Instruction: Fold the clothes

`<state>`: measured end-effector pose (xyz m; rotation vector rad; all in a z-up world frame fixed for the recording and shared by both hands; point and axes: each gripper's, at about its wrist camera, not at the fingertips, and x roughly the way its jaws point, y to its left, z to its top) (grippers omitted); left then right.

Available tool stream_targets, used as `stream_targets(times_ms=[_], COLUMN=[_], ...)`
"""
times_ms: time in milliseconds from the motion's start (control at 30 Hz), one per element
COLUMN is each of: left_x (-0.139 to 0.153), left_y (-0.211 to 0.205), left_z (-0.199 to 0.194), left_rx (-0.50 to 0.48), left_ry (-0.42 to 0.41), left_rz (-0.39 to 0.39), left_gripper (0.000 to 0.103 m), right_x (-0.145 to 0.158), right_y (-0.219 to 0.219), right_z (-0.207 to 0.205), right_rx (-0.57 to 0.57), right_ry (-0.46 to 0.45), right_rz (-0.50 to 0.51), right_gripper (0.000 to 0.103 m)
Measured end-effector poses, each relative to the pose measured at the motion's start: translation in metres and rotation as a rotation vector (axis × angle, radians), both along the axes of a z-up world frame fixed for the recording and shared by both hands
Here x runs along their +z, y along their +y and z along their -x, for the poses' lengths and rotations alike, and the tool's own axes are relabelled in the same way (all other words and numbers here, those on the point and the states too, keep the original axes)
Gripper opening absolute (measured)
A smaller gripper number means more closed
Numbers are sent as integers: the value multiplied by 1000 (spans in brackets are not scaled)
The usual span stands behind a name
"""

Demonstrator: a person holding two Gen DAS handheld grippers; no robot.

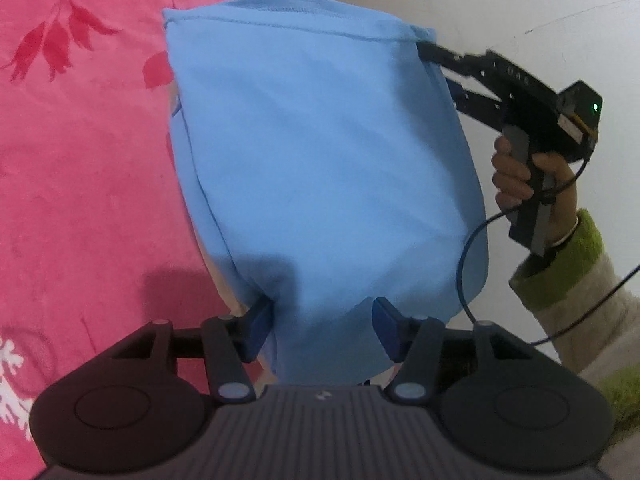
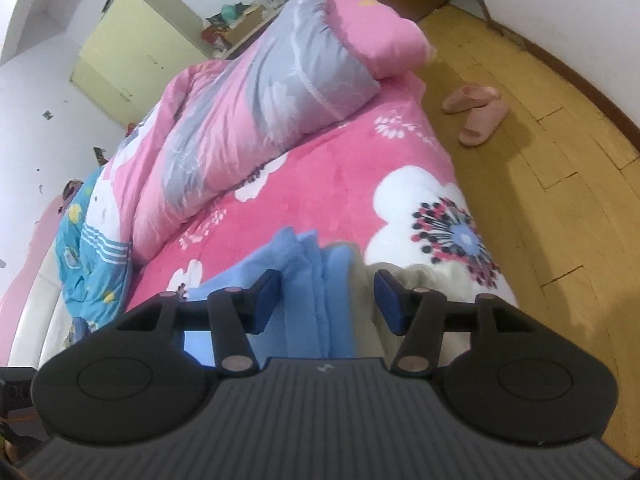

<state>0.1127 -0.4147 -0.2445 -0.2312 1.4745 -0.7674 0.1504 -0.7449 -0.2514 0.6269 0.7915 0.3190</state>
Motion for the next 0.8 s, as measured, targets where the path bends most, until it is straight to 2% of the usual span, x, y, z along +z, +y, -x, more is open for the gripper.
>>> stream_targets(times_ms=[267,433,600,733,800], left_x=[-6,2,10,8,5], left_y=[-7,-14,-28,-29,-30], left_z=[-1,1,3,4,5], left_rx=[-20,-42,-71,-88,-85], left_ry=[36,39,2,-15,-13], left_rz=[5,-20,-39,-62,-67], left_gripper=[56,55,55,55,55], right_x=[17,26,33,39,42], right_y=[4,6,8,10,11], right_z=[3,8,13,17,19], right_rx=[27,30,35,39,41], right_ry=[-47,-89,-128,-158,-174], right_rz=[37,81,124,159,177], right_gripper=[31,29,28,8,7])
